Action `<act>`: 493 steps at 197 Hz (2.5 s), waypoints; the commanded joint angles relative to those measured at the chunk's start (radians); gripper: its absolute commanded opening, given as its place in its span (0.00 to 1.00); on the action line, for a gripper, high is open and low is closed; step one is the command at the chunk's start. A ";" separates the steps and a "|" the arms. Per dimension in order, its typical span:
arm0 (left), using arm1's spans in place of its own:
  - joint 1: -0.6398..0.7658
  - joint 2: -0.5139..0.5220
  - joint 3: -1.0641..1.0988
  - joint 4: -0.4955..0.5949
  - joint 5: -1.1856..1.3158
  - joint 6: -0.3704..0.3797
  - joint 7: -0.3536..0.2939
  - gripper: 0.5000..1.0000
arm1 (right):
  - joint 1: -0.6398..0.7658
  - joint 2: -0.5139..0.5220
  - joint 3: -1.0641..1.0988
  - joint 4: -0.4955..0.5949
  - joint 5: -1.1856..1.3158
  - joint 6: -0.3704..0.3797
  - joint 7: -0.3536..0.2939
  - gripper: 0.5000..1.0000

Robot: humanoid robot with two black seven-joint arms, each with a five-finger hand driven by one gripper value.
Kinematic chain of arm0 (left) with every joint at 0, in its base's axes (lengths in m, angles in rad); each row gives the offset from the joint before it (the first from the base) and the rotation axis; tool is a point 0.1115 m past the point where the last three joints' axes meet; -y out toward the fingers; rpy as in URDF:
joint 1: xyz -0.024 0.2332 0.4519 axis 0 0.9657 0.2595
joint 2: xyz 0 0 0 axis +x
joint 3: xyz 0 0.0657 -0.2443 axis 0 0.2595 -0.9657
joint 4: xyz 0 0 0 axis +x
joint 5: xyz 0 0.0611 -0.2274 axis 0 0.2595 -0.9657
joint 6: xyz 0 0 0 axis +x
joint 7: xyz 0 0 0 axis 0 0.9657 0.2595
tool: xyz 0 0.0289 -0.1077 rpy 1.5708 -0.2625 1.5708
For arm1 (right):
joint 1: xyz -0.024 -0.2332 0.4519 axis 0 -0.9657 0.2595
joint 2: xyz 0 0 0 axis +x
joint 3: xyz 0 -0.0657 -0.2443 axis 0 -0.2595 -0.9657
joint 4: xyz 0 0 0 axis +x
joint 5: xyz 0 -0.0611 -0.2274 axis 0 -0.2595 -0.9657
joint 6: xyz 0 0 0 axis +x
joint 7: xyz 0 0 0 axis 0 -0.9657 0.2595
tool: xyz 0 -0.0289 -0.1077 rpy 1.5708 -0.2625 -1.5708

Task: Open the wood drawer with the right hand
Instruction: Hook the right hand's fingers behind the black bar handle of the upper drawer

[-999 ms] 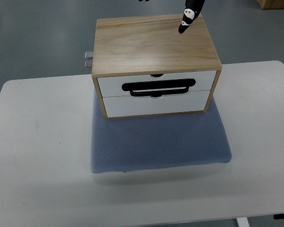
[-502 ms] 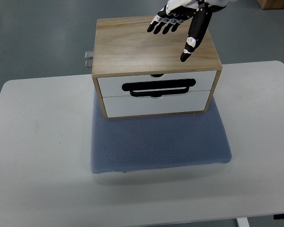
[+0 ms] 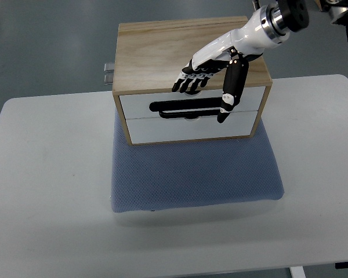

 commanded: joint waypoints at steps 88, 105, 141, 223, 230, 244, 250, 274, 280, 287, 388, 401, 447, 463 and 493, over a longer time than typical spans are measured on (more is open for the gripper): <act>0.000 0.000 0.000 0.000 0.001 0.000 0.000 1.00 | -0.102 0.033 0.005 -0.008 -0.001 0.000 -0.005 0.88; 0.000 0.000 0.000 0.000 -0.001 0.000 0.000 1.00 | -0.104 0.035 0.003 -0.010 -0.001 -0.020 -0.006 0.88; 0.000 0.000 0.000 0.000 -0.001 0.000 0.000 1.00 | -0.105 0.035 0.000 -0.014 -0.001 -0.081 -0.046 0.88; 0.000 0.000 0.000 0.000 0.001 0.000 0.000 1.00 | -0.114 0.053 -0.037 -0.014 -0.011 -0.122 -0.124 0.88; 0.000 0.000 0.000 0.000 -0.001 0.000 0.000 1.00 | -0.114 0.052 -0.037 -0.014 -0.011 -0.122 -0.124 0.88; 0.000 0.000 0.000 0.000 0.001 0.000 0.000 1.00 | -0.114 0.052 -0.038 -0.014 -0.011 -0.126 -0.126 0.88; 0.000 0.000 0.000 0.000 0.001 0.000 0.000 1.00 | -0.114 0.052 -0.040 -0.014 -0.011 -0.128 -0.126 0.88; 0.000 0.000 0.000 0.000 0.001 0.000 0.000 1.00 | -0.114 0.064 -0.041 -0.016 -0.007 -0.163 -0.126 0.88; 0.000 0.000 0.000 0.000 0.001 0.000 0.000 1.00 | -0.116 0.066 -0.043 -0.016 -0.007 -0.166 -0.126 0.88; 0.000 0.000 0.000 0.000 0.001 0.000 0.000 1.00 | -0.116 0.067 -0.043 -0.016 -0.004 -0.169 -0.126 0.88; 0.000 0.000 0.000 0.000 0.001 0.000 0.000 1.00 | -0.170 0.084 -0.029 -0.016 0.000 -0.237 -0.124 0.88; 0.000 0.000 0.000 0.000 0.001 0.000 0.000 1.00 | -0.171 0.083 -0.027 -0.016 0.003 -0.247 -0.124 0.88; 0.000 0.000 0.000 0.000 0.001 0.000 0.000 1.00 | -0.171 0.073 -0.029 -0.014 0.040 -0.241 -0.124 0.88; 0.000 0.000 0.000 0.000 -0.001 0.000 0.000 1.00 | -0.171 0.072 -0.029 -0.013 0.043 -0.243 -0.124 0.88; 0.000 0.000 0.000 0.000 0.001 0.000 0.000 1.00 | -0.171 0.070 -0.027 -0.011 0.068 -0.249 -0.124 0.88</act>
